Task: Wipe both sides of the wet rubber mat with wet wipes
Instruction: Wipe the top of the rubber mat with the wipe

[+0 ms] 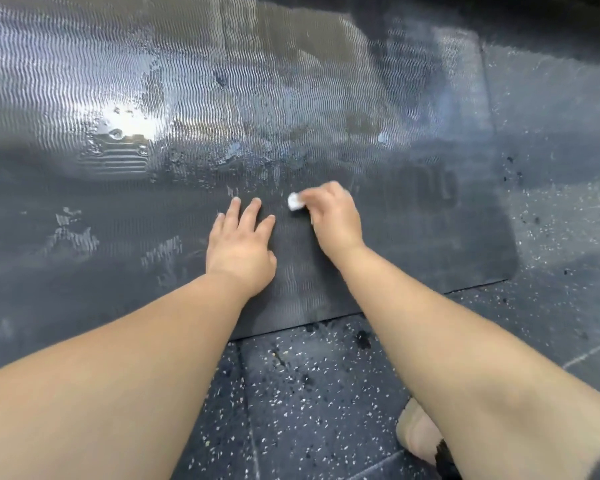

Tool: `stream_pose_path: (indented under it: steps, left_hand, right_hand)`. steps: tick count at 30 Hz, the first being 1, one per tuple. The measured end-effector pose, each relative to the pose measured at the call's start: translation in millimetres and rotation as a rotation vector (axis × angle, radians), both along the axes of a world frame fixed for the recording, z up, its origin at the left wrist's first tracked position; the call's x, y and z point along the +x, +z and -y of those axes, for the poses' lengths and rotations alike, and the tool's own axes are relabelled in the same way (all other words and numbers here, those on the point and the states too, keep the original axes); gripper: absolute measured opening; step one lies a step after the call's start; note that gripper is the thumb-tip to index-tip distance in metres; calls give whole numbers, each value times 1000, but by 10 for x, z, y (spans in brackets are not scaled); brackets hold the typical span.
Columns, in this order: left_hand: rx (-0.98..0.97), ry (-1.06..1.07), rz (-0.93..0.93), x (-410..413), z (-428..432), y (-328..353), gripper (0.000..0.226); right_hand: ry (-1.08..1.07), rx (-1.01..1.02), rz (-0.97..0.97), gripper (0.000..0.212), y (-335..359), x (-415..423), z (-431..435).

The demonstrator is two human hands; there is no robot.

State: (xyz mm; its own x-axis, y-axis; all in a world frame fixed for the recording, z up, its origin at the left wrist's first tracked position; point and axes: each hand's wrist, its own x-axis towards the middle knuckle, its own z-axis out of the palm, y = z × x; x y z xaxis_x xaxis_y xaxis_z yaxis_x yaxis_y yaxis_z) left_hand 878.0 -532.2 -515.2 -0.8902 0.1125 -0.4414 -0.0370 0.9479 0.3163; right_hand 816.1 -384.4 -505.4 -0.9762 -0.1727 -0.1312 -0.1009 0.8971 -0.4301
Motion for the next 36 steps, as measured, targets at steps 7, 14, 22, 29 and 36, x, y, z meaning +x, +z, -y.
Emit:
stream_pose_path:
  steps: [7,14,22,29,36]
  left_hand:
    - [24,9,13,9,-1,1,62]
    - [33,23,28,4,-20,22,60]
    - [-3,16,-3,78,40,-32,62]
    - [19,88,35,49,27,13,64]
    - [94,163,136,-24,-56,106,59]
  right_hand:
    - [86,57,-31,17,-34,526,-7]
    - [264,74,143,25,205,1443,-437]
    - [-214,-58,28,24,21,-173,123]
    - [-8,-15,-66,16,-42,703,97]
    - [-35,25,100,16,53,1305,-86]
